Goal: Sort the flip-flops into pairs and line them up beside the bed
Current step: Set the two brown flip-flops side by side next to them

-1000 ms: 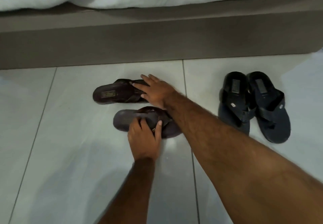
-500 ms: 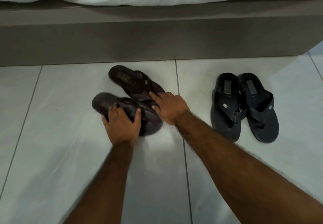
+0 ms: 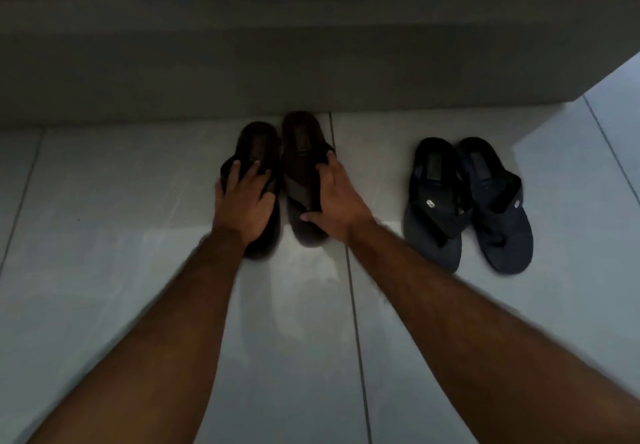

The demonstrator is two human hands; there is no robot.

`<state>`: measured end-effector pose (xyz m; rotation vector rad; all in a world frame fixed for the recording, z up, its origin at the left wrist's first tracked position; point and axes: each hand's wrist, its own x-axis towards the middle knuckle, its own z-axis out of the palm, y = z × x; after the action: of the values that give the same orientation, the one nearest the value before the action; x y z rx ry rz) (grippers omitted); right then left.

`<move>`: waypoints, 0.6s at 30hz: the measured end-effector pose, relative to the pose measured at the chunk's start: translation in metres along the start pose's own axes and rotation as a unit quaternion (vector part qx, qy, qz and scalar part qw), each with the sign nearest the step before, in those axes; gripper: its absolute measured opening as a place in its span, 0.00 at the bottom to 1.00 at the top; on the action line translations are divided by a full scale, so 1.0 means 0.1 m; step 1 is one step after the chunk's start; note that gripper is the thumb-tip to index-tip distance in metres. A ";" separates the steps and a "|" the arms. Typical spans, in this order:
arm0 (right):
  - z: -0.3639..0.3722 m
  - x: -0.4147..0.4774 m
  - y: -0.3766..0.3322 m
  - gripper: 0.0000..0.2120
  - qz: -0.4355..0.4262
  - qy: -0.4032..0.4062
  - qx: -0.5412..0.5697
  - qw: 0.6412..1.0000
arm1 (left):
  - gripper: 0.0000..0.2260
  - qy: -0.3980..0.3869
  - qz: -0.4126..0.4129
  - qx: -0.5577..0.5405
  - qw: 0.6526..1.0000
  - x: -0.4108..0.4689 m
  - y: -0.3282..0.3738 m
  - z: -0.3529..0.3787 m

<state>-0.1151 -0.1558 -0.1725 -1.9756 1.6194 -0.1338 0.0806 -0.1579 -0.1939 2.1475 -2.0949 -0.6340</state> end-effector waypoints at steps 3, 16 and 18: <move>-0.01 0.14 0.00 0.56 0.023 -0.051 -0.022 0.998 | 0.25 -0.014 0.007 -0.011 1.000 0.18 -0.02 -0.01; 0.12 0.00 0.00 0.53 0.041 -0.076 -0.068 0.994 | 0.27 -0.057 0.006 0.009 0.998 0.09 0.00 0.00; 0.17 -0.15 0.01 0.53 0.043 -0.072 -0.070 0.994 | 0.27 -0.048 0.012 0.007 0.999 -0.07 0.03 0.03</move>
<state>-0.1129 -0.1356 -0.1830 -1.9649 1.6543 0.1554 0.0767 -0.1510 -0.1936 2.1359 -2.1761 -0.7363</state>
